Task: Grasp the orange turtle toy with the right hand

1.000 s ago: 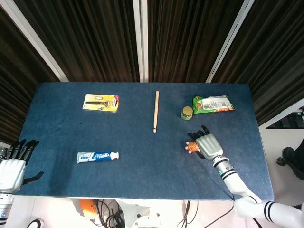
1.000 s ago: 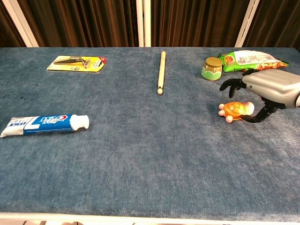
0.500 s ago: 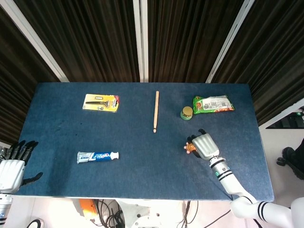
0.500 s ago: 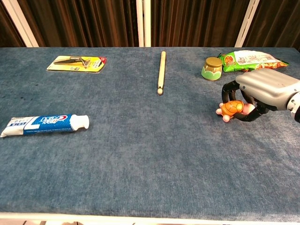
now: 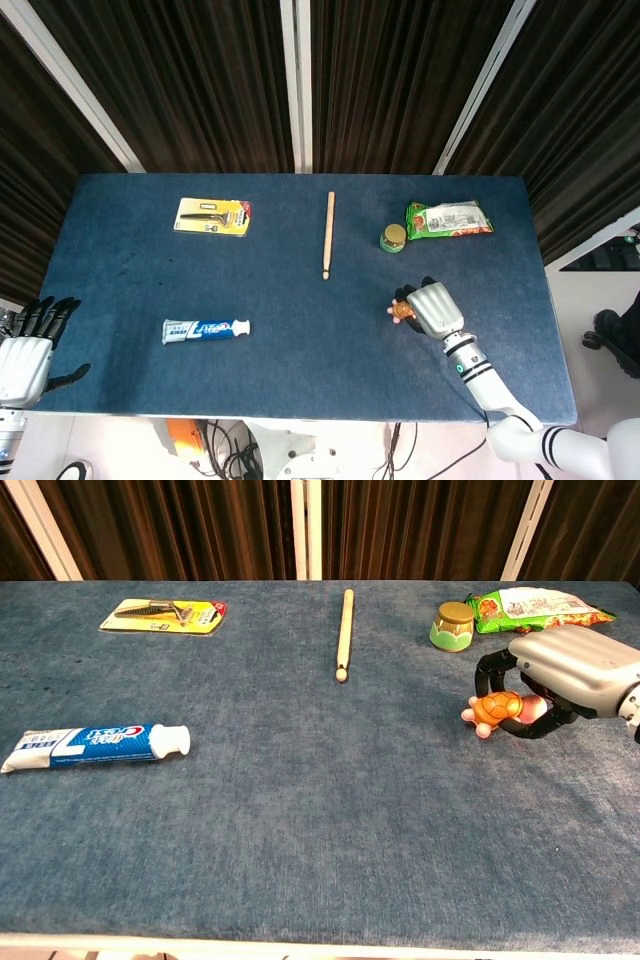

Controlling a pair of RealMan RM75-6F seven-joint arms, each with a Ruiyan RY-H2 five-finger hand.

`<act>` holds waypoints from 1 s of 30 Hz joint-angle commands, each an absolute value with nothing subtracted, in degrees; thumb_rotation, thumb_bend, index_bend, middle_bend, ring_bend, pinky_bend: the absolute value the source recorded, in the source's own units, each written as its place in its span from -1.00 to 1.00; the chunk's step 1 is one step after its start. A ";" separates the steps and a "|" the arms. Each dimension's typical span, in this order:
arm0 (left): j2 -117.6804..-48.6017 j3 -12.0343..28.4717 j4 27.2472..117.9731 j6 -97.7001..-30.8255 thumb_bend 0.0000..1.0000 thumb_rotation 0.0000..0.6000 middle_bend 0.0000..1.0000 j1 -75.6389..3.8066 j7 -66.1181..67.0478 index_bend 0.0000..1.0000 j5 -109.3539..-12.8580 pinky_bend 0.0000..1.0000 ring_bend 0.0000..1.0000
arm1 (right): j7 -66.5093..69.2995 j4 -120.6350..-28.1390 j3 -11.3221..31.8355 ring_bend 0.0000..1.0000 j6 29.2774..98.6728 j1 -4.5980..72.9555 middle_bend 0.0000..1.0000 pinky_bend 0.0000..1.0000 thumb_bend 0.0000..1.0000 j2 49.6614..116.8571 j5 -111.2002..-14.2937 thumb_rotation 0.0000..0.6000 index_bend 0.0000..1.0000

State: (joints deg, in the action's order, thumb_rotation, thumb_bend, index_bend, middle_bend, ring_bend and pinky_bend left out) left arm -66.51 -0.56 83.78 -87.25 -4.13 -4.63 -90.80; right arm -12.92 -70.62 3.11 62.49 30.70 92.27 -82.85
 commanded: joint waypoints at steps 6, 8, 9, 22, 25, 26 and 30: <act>-66.48 -0.59 84.05 -87.16 -0.75 1.00 -0.83 -4.14 -4.29 -0.82 -90.79 -0.99 -1.00 | -14.02 -75.21 3.35 -0.79 59.74 30.69 -0.58 -1.00 -1.00 88.45 -80.29 1.00 -0.68; -66.43 -0.60 84.14 -87.17 -0.75 1.00 -0.83 -4.14 -4.20 -0.82 -90.82 -0.99 -1.00 | -14.18 -76.69 3.37 -0.82 59.16 30.65 -0.61 -1.00 -1.00 87.22 -79.70 1.00 -0.73; -66.41 -0.61 84.16 -87.14 -0.75 1.00 -0.83 -4.14 -4.19 -0.82 -90.81 -0.99 -1.00 | -14.30 -77.39 3.35 -0.83 58.92 30.61 -0.62 -1.00 -1.00 86.66 -79.43 1.00 -0.74; -66.44 -0.69 84.01 -87.11 -0.75 1.00 -0.83 -4.05 -4.40 -0.81 -90.78 -0.99 -1.00 | -14.37 -79.14 3.20 -0.64 59.50 30.85 -0.43 -1.00 -0.48 85.52 -80.78 1.00 -0.48; -66.33 -0.73 83.85 -87.10 -0.75 1.00 -0.83 -3.89 -4.63 -0.81 -90.54 -0.99 -1.00 | -16.03 -79.03 3.03 -0.60 57.36 31.35 -0.42 -1.00 -0.42 85.80 -79.20 1.00 -0.43; -66.30 -0.72 83.80 -87.09 -0.75 1.00 -0.83 -3.85 -4.71 -0.81 -90.46 -0.99 -1.00 | -16.54 -79.01 2.96 -0.59 56.77 31.46 -0.42 -1.00 -0.41 85.87 -78.73 1.00 -0.41; -66.25 -0.66 83.60 -87.14 -0.75 1.00 -0.83 -3.85 -5.07 -0.81 -90.45 -0.99 -1.00 | -17.59 -79.16 2.99 -0.52 55.77 31.75 -0.36 -1.00 -0.39 86.25 -77.63 1.00 -0.33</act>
